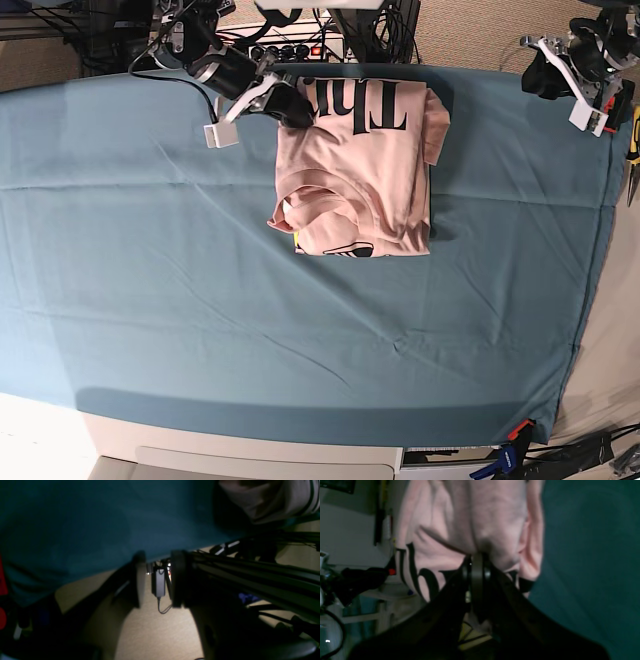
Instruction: Fold the T-shirt properly
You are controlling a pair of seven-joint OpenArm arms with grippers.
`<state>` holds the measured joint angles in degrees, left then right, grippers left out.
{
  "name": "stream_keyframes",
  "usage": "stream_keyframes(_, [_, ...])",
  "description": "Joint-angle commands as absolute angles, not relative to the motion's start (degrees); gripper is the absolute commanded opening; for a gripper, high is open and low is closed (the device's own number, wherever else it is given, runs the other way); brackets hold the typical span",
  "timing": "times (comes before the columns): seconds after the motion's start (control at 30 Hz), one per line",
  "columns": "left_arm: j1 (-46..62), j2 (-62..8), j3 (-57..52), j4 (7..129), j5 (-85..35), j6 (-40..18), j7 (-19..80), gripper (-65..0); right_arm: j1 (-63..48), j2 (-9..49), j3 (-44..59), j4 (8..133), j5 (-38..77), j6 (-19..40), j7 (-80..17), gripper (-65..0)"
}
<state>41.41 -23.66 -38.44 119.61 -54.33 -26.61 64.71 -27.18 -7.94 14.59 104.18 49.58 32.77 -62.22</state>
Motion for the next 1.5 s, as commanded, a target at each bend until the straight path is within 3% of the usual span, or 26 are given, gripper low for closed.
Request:
stream_keyframes(0.0, [41.89, -24.45, -38.92, 120.40, -55.31, -26.92, 64.07, -49.1, -27.14, -7.79, 14.74, 107.00, 50.13, 33.74, -61.73, -65.0])
stream_keyframes(0.13, [41.89, -24.45, -38.92, 120.40, -55.31, -27.11, 64.07, -49.1, -27.16, -7.64, 17.02, 118.52, 49.56, 39.18, -63.90, -65.0])
stream_keyframes(0.3, [41.93, -24.47, -38.92, 120.40, -54.63, -28.60, 64.86, -49.1, -31.03, -7.62, 27.00, 134.21, 47.92, 39.48, -64.55, -65.0])
stream_keyframes(0.37, [42.63, -24.47, -38.92, 120.40, -53.91, -28.58, 65.12, -49.7, -34.81, -7.57, 33.08, 135.00, 47.94, 38.33, -65.10, -65.0])
stream_keyframes(0.5, [45.30, -24.49, -38.92, 119.87, -48.29, -28.58, 62.87, -58.8, -42.06, -3.42, 45.52, 135.00, 47.94, 37.93, -65.60, -65.0])
stream_keyframes(0.63, [46.04, -25.61, -38.94, 115.28, -39.83, -28.23, 59.53, -59.9, -45.69, 1.83, 54.24, 134.26, 47.94, 37.91, -65.63, -65.0])
stream_keyframes(0.87, [46.02, -25.56, -38.92, 96.25, -45.45, -30.13, 59.55, -59.9, -46.48, 8.05, 56.88, 113.38, 47.94, 37.91, -64.64, -65.0])
stream_keyframes(0.9, [45.98, -25.39, -38.65, 93.19, -48.38, -32.82, 60.88, -60.1, -46.46, 8.82, 56.47, 109.54, 47.97, 37.93, -64.07, -65.0])
stream_keyframes(1.1, [44.86, -23.57, -34.92, 79.13, -57.84, -39.35, 65.39, -60.1, -43.72, 13.45, 51.00, 86.56, 47.94, 39.27, -62.33, -65.0])
stream_keyframes(1.2, [44.60, -23.51, -29.34, 75.90, -57.36, -40.00, 65.01, -60.4, -40.99, 15.18, 46.65, 76.20, 47.62, 39.24, -59.70, -65.0])
stream_keyframes(1.3, [44.07, -23.51, -21.54, 73.32, -51.20, -40.00, 57.06, -63.1, -37.23, 16.14, 40.73, 66.39, 39.79, 39.24, -52.69, -65.0])
stream_keyframes(1.47, [39.70, -23.31, -6.68, 67.31, -30.55, -40.00, 34.85, -63.1, -30.85, 17.02, 29.21, 50.43, 24.05, 39.00, -33.34, -65.0])
